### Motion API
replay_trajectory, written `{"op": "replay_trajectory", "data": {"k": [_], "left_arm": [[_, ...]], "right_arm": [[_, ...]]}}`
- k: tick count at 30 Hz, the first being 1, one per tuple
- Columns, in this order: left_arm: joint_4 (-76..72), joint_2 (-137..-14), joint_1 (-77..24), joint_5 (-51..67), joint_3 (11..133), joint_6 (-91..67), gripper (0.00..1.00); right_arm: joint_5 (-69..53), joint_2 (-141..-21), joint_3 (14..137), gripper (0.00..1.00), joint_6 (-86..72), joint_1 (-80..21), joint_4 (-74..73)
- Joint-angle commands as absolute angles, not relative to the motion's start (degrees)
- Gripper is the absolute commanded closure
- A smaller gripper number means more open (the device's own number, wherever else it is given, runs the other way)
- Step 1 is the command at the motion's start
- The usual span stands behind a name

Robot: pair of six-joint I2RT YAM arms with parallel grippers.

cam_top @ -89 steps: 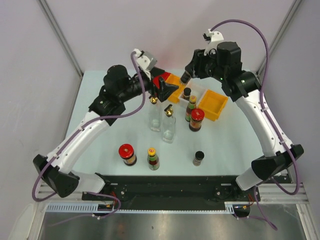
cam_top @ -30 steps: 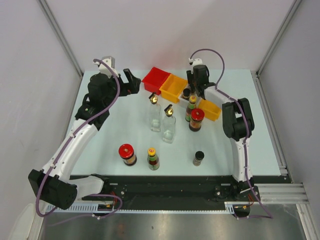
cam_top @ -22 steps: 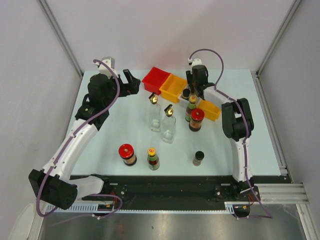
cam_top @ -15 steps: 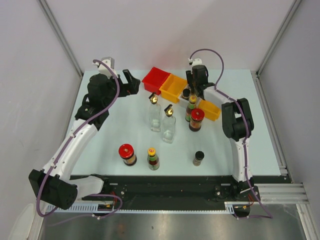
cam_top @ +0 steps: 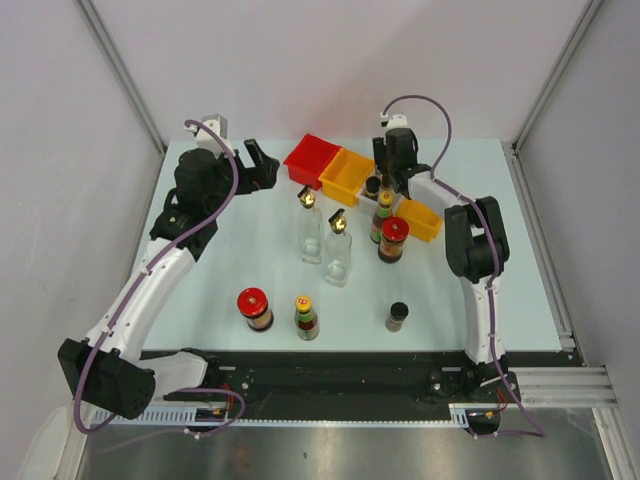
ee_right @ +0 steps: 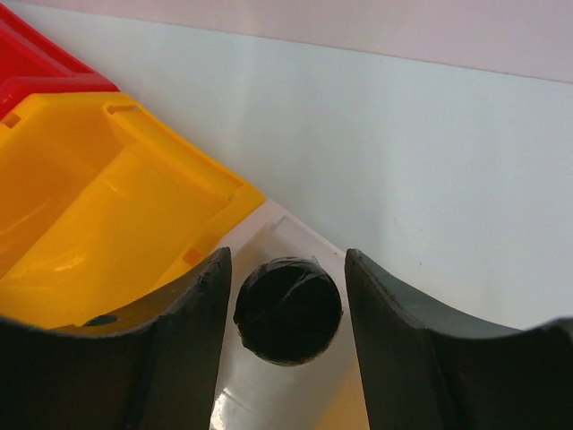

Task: Organize the condiment bottles
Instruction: Place the bottle in the storage box, then pick up the bottle from the corner of the board.

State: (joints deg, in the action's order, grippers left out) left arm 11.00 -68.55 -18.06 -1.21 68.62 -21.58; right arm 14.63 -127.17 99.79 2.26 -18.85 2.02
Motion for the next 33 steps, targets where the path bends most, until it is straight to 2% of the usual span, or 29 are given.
{"op": "replay_trajectory", "data": {"k": [1,4,6,7,8,13,19,24,33], "left_arm": [[8.6,-66.9,-17.4,-0.5,68.4,-22.5,0.0],[8.8,-66.6,-17.3,-0.5,68.4,-22.5,0.0],[9.0,-66.4,-17.2,-0.5,68.4,-22.2,0.0],[9.2,-66.2,-17.1,-0.5,68.4,-22.1,0.0],[9.4,-66.1,-17.1,-0.6,68.5,-21.9,0.0],[11.9,-65.0,-16.9,-1.4,68.9,-21.4,0.0],[20.3,-62.4,-16.7,-4.8,71.5,-22.3,0.01],[19.7,-56.4,-16.7,-7.2,68.0,-21.0,0.01],[21.3,-55.0,-16.7,-3.2,65.5,-21.3,0.0]], "right_arm": [[15.6,-121.0,102.0,0.41,-0.9,-18.1,5.9],[15.6,-119.1,101.9,0.36,-2.7,-17.7,6.1],[15.8,-116.9,101.6,0.25,-4.1,-17.2,6.0],[15.8,-116.0,101.1,0.15,-5.6,-17.0,5.9],[15.6,-114.8,100.6,0.01,-6.5,-16.4,5.9],[13.9,-105.1,99.1,0.0,-5.4,-15.6,1.4],[13.6,-91.8,95.4,0.0,-6.2,-15.5,-13.7],[7.5,-79.0,90.8,0.0,-11.1,-15.9,-28.3],[7.0,-70.5,84.9,0.01,-17.1,-26.8,-48.2]]}}
